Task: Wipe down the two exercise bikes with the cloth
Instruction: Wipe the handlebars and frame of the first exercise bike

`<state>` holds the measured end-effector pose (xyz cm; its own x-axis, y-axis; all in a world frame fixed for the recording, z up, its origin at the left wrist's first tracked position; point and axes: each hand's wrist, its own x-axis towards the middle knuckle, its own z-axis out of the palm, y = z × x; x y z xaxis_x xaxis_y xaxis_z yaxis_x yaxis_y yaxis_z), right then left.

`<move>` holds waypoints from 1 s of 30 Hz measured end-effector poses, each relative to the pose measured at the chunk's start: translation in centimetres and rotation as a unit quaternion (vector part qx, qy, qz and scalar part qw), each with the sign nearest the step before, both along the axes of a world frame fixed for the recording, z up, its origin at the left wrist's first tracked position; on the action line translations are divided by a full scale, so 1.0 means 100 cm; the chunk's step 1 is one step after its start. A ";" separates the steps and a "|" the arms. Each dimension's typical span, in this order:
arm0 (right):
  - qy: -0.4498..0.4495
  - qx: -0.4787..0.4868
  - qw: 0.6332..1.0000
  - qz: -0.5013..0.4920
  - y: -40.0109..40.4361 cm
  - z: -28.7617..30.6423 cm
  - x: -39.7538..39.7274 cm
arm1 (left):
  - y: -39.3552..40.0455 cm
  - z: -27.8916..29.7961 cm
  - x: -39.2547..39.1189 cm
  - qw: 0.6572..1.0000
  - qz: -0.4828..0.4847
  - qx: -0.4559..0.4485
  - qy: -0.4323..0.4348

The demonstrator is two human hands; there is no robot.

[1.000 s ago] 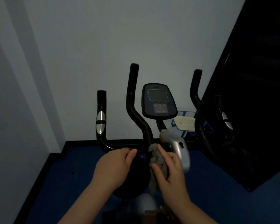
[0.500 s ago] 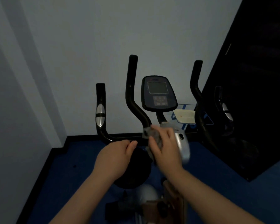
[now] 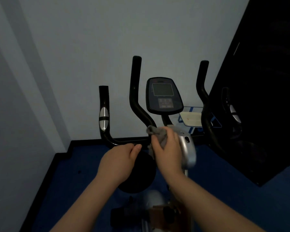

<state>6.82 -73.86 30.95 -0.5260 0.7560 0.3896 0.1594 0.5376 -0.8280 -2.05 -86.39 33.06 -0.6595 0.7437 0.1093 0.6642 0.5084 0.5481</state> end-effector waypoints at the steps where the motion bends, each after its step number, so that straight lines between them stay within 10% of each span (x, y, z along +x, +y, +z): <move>1: 0.014 -0.005 1.000 0.008 -0.008 -0.009 0.009 | 0.000 0.000 0.000 1.000 -0.001 0.002 -0.003; 30: -0.016 0.098 0.995 0.033 -0.011 -0.009 0.040 | 0.000 -0.004 0.000 1.000 0.006 0.005 0.027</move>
